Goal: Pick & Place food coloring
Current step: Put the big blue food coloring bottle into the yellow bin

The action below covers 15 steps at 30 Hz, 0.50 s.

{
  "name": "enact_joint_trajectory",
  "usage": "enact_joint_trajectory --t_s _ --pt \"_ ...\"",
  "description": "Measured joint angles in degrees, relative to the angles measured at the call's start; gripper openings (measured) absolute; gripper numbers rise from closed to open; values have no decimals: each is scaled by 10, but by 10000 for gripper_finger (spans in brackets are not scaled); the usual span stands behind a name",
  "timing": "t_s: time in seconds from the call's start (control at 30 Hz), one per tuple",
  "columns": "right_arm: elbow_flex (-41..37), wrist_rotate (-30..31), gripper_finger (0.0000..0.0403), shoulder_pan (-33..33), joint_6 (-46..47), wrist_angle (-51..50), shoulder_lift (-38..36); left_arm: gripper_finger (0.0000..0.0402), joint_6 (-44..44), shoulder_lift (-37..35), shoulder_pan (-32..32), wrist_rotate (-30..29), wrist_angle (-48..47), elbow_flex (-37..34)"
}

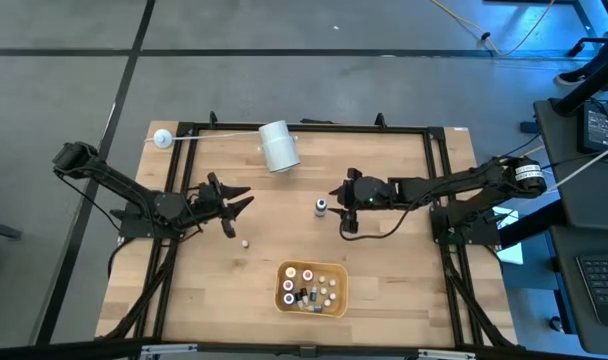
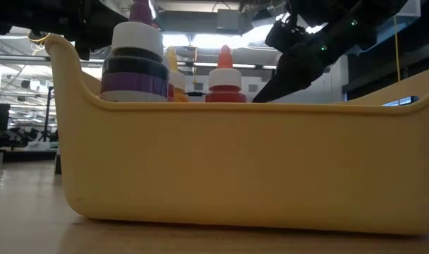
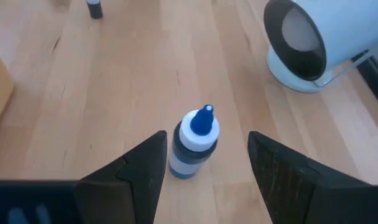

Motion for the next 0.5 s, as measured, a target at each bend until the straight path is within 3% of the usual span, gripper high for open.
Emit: enact_joint_trajectory --t_s 0.5 --pt "0 -19 226 -14 -10 86 99 132 0 0 0 0 0 0"
